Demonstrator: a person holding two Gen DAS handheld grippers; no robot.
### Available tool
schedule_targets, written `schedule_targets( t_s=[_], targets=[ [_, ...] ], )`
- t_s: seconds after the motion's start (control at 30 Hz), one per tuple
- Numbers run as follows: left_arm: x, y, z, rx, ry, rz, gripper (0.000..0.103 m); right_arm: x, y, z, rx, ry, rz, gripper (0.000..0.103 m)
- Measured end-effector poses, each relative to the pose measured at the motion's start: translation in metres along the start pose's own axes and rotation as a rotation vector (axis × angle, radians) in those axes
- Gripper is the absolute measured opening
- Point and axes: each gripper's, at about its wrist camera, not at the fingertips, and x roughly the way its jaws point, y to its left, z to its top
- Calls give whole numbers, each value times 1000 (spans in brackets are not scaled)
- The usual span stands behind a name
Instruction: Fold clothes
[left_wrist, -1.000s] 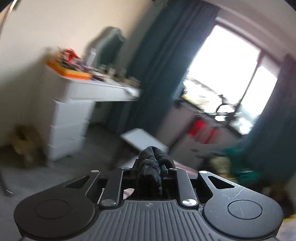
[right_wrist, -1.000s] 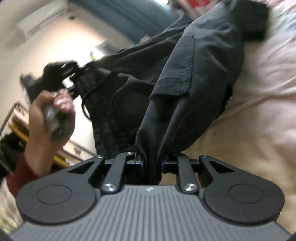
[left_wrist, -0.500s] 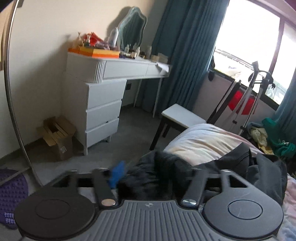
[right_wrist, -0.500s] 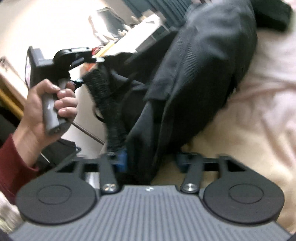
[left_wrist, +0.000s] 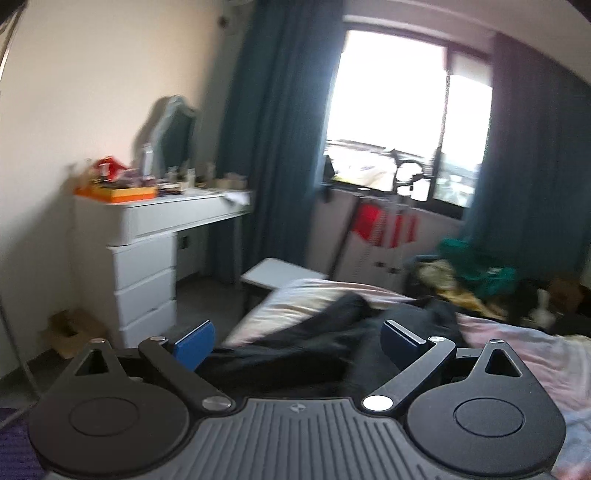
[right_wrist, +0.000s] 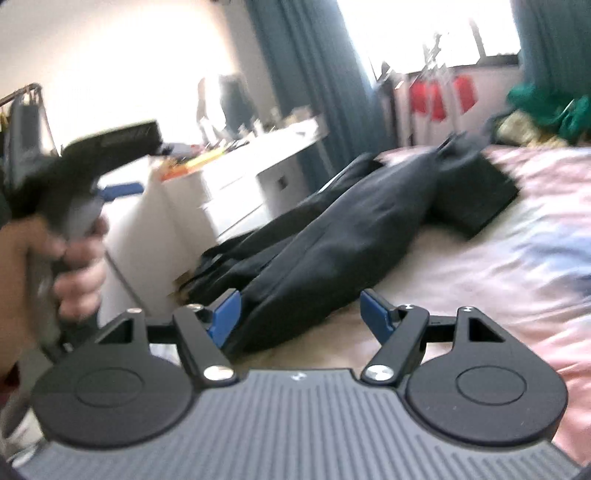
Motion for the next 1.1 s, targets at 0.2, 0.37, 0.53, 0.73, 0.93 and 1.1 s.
schedule_targets(
  t_s=[0.2, 0.37, 0.53, 0.73, 0.93, 1.1],
  targets=[
    [-40, -78, -42, -8, 21, -107, 98, -62, -57, 22, -41, -104, -138, 74],
    [-59, -118, -84, -11, 30, -159, 98, -87, -98, 2, 59, -150, -169, 74],
    [-64, -131, -137, -12, 70, -174, 99, -94, -112, -19, 67, -102, -204, 74],
    [-54, -129, -144, 27, 85, -157, 99, -88, -106, -15, 34, -116, -222, 74],
    [-26, -134, -106, 44, 89, -145, 95, -96, -112, -16, 94, -125, -237, 74],
    [17, -139, -64, 94, 85, -96, 92, -79, -136, -7, 231, -63, -211, 74]
  ],
)
